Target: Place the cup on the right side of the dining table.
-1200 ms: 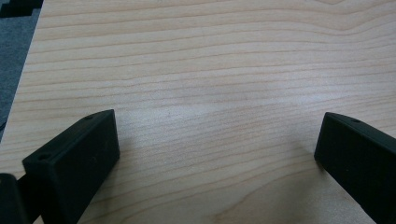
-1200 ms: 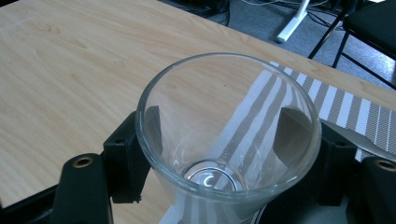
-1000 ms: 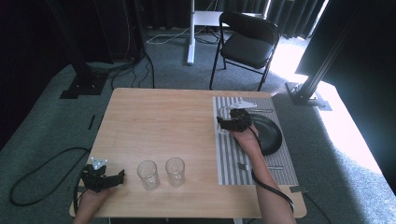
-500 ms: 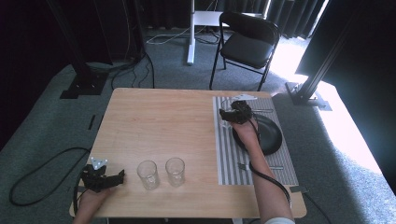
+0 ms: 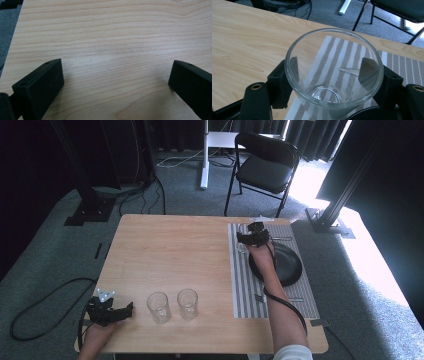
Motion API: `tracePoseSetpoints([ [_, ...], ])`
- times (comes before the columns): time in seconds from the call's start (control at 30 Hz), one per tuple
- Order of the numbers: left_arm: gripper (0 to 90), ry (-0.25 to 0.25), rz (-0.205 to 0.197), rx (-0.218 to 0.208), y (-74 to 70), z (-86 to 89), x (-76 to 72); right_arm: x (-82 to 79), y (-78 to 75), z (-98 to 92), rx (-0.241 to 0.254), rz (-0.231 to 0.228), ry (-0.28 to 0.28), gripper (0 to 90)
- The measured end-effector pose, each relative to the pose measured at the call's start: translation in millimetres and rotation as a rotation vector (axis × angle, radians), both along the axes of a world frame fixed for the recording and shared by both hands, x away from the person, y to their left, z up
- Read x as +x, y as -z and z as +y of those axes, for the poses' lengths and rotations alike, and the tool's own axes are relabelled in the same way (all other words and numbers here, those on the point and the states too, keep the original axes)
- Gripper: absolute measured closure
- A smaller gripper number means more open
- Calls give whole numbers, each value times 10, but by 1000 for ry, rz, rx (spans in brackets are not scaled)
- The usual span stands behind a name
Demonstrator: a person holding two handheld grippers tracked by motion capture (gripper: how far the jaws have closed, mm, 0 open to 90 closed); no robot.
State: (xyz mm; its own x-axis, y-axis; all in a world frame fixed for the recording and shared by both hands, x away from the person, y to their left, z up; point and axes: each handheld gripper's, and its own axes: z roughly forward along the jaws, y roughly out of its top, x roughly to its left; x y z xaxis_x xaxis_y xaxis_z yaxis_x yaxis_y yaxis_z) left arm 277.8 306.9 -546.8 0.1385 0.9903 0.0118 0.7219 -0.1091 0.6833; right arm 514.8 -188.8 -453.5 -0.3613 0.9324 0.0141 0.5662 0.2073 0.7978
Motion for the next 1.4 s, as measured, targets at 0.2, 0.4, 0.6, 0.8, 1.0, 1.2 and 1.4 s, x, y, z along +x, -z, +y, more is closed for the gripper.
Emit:
tracePoseSetpoints([
  [0.2,3,0,0,0,0,0,0,95,43,-12,-16,7,28,283],
  [0.4,2,0,0,0,0,0,0,163,87,-3,-25,5,47,283],
  [0.6,3,0,0,0,0,0,0,227,124,6,-31,18,59,283],
  [0.8,2,0,0,0,0,0,0,254,172,13,-36,33,66,283],
  [1.0,3,0,2,1,-1,0,0,251,255,-6,-35,40,79,282],
  [1.2,3,0,0,0,0,0,0,226,277,-42,-15,34,77,281],
  [1.4,2,0,0,0,0,0,0,236,289,-49,5,67,82,266],
])
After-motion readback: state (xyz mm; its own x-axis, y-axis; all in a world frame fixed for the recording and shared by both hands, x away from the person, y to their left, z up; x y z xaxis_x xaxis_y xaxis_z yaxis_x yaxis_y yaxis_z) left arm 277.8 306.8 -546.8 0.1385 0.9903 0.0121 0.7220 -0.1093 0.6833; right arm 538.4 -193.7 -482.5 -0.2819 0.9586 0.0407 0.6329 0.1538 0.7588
